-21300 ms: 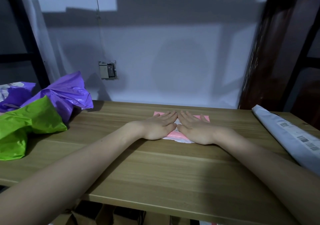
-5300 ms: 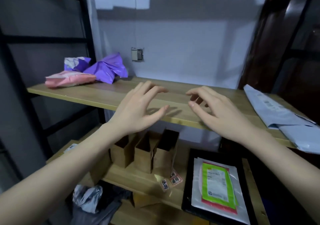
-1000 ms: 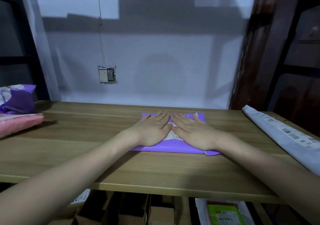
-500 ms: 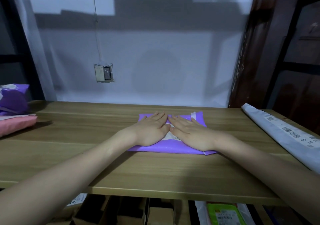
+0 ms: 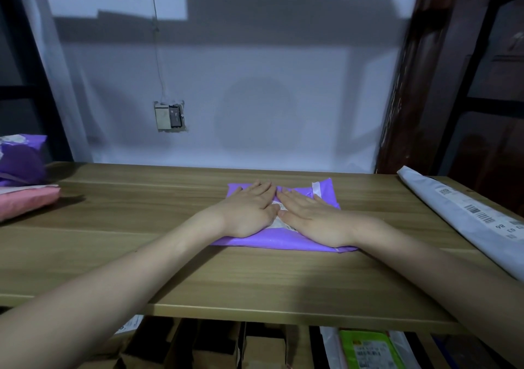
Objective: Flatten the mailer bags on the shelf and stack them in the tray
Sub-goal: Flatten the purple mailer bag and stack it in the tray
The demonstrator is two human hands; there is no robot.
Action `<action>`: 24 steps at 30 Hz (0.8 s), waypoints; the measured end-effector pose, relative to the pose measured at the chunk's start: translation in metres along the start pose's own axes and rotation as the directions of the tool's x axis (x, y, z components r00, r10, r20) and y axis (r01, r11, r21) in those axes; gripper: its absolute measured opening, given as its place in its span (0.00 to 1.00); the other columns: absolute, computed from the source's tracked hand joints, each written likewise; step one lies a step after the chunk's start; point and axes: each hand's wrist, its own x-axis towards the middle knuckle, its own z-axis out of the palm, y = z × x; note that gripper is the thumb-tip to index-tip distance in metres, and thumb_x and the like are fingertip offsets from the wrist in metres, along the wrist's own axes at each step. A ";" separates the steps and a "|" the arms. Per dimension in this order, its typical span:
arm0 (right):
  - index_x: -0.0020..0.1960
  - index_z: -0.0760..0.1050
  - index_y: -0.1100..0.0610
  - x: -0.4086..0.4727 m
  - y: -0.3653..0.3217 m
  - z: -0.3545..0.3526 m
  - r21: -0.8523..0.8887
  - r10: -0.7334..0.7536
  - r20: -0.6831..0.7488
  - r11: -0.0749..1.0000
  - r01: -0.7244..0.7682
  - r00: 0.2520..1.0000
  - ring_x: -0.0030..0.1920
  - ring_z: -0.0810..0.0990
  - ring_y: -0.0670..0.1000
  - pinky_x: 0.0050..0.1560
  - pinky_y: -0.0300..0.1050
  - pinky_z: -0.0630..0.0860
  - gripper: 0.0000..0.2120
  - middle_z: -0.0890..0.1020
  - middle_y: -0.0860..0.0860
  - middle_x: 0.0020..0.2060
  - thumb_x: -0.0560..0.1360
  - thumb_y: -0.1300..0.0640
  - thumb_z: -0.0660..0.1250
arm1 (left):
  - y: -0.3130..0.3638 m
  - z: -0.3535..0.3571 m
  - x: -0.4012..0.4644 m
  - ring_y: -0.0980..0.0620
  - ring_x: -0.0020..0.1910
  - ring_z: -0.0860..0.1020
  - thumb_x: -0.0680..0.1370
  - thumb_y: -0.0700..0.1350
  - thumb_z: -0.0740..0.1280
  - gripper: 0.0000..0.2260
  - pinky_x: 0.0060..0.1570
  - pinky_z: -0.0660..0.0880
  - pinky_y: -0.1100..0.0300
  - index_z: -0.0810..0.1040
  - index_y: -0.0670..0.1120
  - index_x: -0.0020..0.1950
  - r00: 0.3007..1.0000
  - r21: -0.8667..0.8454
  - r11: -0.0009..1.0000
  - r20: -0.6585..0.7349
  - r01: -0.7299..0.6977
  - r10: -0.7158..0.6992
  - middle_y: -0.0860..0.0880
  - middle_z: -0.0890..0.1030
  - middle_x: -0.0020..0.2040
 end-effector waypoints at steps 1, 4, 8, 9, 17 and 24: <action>0.76 0.36 0.53 0.000 0.000 0.000 -0.007 0.002 0.004 1.000 -0.002 1.000 0.76 0.37 0.46 0.76 0.52 0.38 0.28 0.39 0.48 0.77 0.81 0.44 0.39 | 0.000 -0.001 0.000 0.52 0.77 0.41 0.83 0.50 0.46 0.24 0.75 0.42 0.52 0.45 0.45 0.78 1.000 0.007 1.000 -0.001 -0.001 0.001 0.48 0.44 0.78; 0.76 0.36 0.53 0.000 -0.001 -0.001 -0.015 0.007 0.010 1.000 -0.007 1.000 0.76 0.37 0.46 0.76 0.52 0.38 0.27 0.39 0.48 0.77 0.81 0.45 0.39 | 0.000 -0.001 0.000 0.52 0.77 0.42 0.83 0.50 0.46 0.24 0.75 0.42 0.53 0.47 0.46 0.78 1.000 0.027 1.000 -0.011 -0.006 0.006 0.49 0.45 0.79; 0.77 0.38 0.53 0.000 0.000 -0.001 -0.008 0.008 0.015 1.000 -0.008 1.000 0.76 0.37 0.46 0.76 0.52 0.38 0.27 0.39 0.48 0.77 0.81 0.45 0.40 | 0.000 0.000 0.000 0.53 0.77 0.42 0.83 0.51 0.46 0.24 0.75 0.42 0.54 0.48 0.46 0.78 1.000 0.036 0.999 -0.011 -0.005 0.005 0.49 0.45 0.79; 0.77 0.38 0.52 0.000 0.000 -0.001 -0.005 0.007 0.014 1.000 -0.007 1.000 0.76 0.37 0.46 0.76 0.52 0.38 0.27 0.40 0.48 0.77 0.81 0.45 0.40 | 0.000 0.000 0.000 0.53 0.77 0.42 0.83 0.51 0.46 0.24 0.75 0.42 0.54 0.48 0.46 0.78 1.000 0.031 1.000 -0.013 -0.004 0.004 0.49 0.45 0.79; 0.77 0.43 0.47 -0.002 0.003 0.001 0.070 -0.004 -0.053 0.997 0.008 0.999 0.76 0.40 0.43 0.76 0.48 0.39 0.27 0.44 0.44 0.77 0.81 0.42 0.44 | -0.001 0.001 0.000 0.55 0.77 0.43 0.82 0.50 0.48 0.24 0.73 0.40 0.50 0.49 0.49 0.78 0.999 -0.009 1.000 -0.031 0.012 -0.012 0.53 0.46 0.79; 0.75 0.49 0.41 -0.006 0.002 0.005 0.075 0.047 -0.179 0.997 -0.034 0.983 0.76 0.38 0.45 0.75 0.50 0.39 0.26 0.43 0.44 0.77 0.79 0.39 0.47 | -0.007 0.001 -0.004 0.54 0.77 0.47 0.79 0.51 0.57 0.28 0.74 0.48 0.57 0.52 0.48 0.78 0.991 -0.227 0.974 -0.128 0.002 -0.032 0.52 0.49 0.79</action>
